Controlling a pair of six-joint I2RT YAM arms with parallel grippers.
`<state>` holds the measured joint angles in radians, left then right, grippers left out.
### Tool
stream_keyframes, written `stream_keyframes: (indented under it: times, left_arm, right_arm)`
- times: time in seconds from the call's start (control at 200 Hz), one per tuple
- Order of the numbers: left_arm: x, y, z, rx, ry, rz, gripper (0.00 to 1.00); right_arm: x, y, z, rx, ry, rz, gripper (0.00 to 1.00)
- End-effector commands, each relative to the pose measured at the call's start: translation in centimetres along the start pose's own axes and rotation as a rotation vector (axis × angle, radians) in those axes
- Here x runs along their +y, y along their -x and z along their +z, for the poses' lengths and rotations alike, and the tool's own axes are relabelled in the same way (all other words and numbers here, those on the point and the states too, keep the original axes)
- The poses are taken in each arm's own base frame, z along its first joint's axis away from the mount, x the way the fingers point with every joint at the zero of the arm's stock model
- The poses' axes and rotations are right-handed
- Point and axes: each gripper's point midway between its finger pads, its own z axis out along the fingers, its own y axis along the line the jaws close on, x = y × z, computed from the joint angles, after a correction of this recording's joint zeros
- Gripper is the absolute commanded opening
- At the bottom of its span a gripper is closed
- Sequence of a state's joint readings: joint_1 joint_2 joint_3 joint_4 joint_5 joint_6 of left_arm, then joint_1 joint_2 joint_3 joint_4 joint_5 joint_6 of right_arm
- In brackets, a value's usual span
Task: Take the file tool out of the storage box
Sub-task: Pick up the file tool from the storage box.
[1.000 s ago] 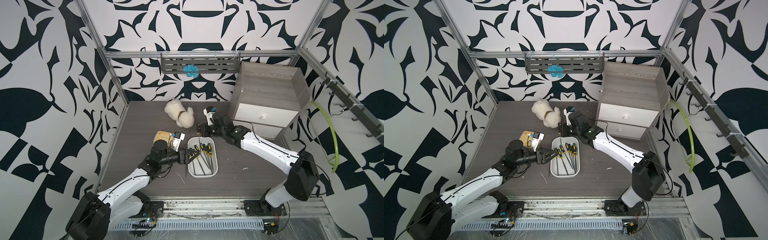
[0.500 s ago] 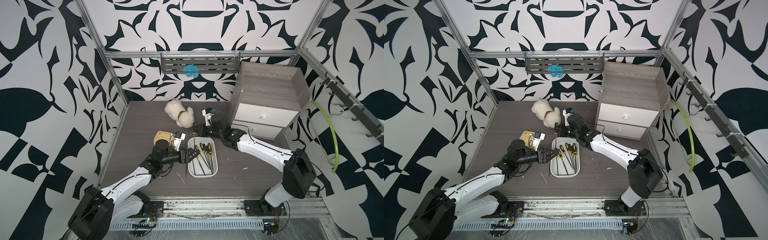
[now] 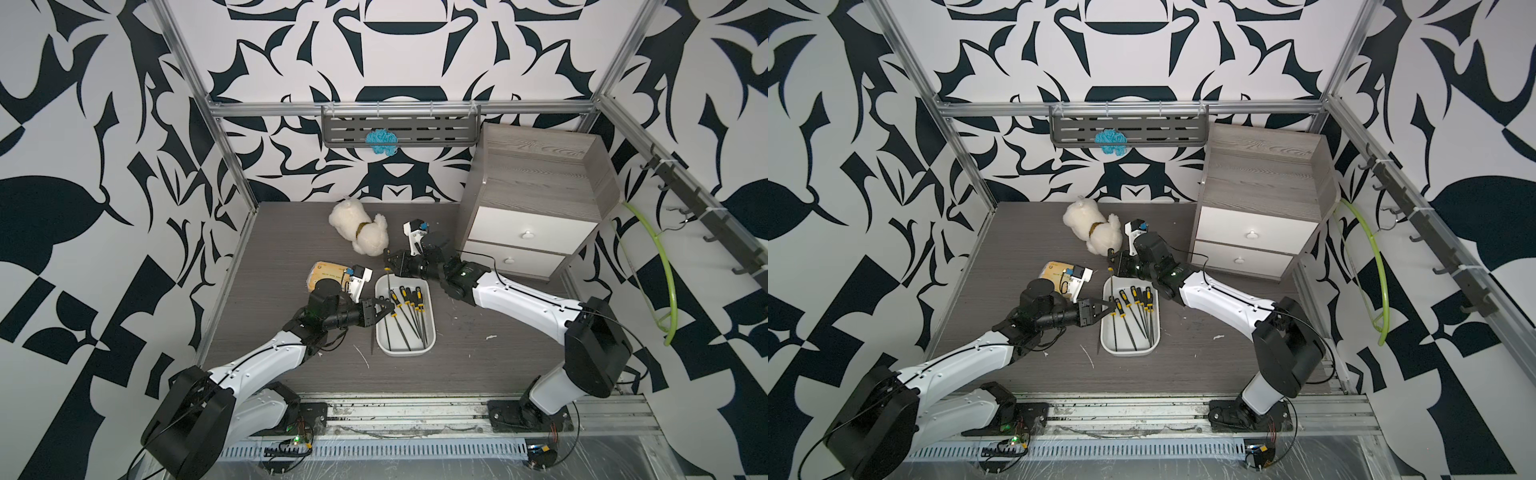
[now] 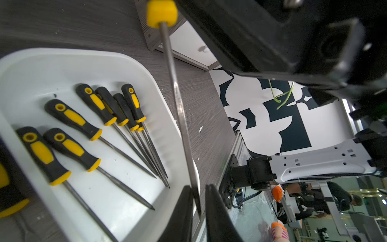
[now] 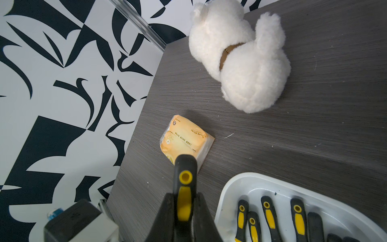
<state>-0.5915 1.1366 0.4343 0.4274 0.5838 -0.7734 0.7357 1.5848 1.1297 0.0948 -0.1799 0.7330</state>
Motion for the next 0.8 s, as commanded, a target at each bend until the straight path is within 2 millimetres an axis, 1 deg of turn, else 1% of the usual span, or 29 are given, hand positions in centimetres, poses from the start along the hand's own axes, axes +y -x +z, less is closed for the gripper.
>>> stream_keyframes:
  times: [0.0,0.04,0.12,0.235,0.27,0.31,0.38,0.415,0.445,0.485,0.56,0.625,0.69,0.795]
  left_arm:
    - [-0.8,0.6,0.3,-0.001,-0.025,0.022,0.1]
    - [-0.7,0.6,0.4,0.001,-0.024,0.019,0.09]
    - [-0.8,0.6,0.4,0.001,-0.024,0.019,0.0]
    - [-0.6,0.6,0.3,-0.005,-0.014,0.02,0.0]
    - [-0.6,0.5,0.2,-0.003,-0.011,0.019,0.0]
    - [-0.5,0.5,0.2,-0.001,-0.009,0.02,0.0]
    - [-0.5,0.5,0.2,0.002,-0.008,0.02,0.0]
    - [-0.5,0.4,0.2,0.006,-0.005,0.017,0.0]
    - [-0.4,0.4,0.2,0.01,0.004,0.017,0.0]
    - [0.0,0.3,0.1,0.015,0.033,0.009,0.0]
    - [1.2,0.0,-0.4,0.037,0.128,-0.003,0.0]
    - [2.1,-0.4,-1.2,0.067,0.222,-0.003,0.0]
    - [3.3,-0.7,-2.3,0.081,0.329,-0.014,0.0]
    - [5.3,-2.7,-4.6,0.148,0.491,-0.061,0.0]
  right_arm:
    - [1.9,1.4,-1.3,-0.066,0.063,-0.012,0.0]
    - [1.9,1.3,-1.3,-0.069,0.066,-0.008,0.0]
    - [1.9,1.1,-1.3,-0.071,0.077,0.002,0.0]
    - [1.8,0.9,-1.3,-0.071,0.081,0.003,0.0]
    - [1.9,0.9,-1.4,-0.068,0.086,-0.001,0.02]
    - [2.0,0.9,-1.4,-0.066,0.091,-0.005,0.08]
    - [2.3,0.5,-1.5,-0.051,0.109,-0.006,0.28]
    - [2.6,0.4,-1.7,-0.047,0.13,-0.002,0.35]
    - [2.7,0.4,-1.9,-0.046,0.137,0.002,0.38]
    - [2.9,0.4,-2.3,-0.043,0.138,-0.002,0.4]
    - [3.2,0.5,-3.2,-0.035,0.128,-0.027,0.42]
    - [2.9,0.5,-4.2,-0.025,0.092,-0.061,0.42]
    - [2.4,0.3,-5.4,-0.008,0.042,-0.109,0.43]
    - [0.5,0.0,-7.1,0.026,-0.072,-0.203,0.43]
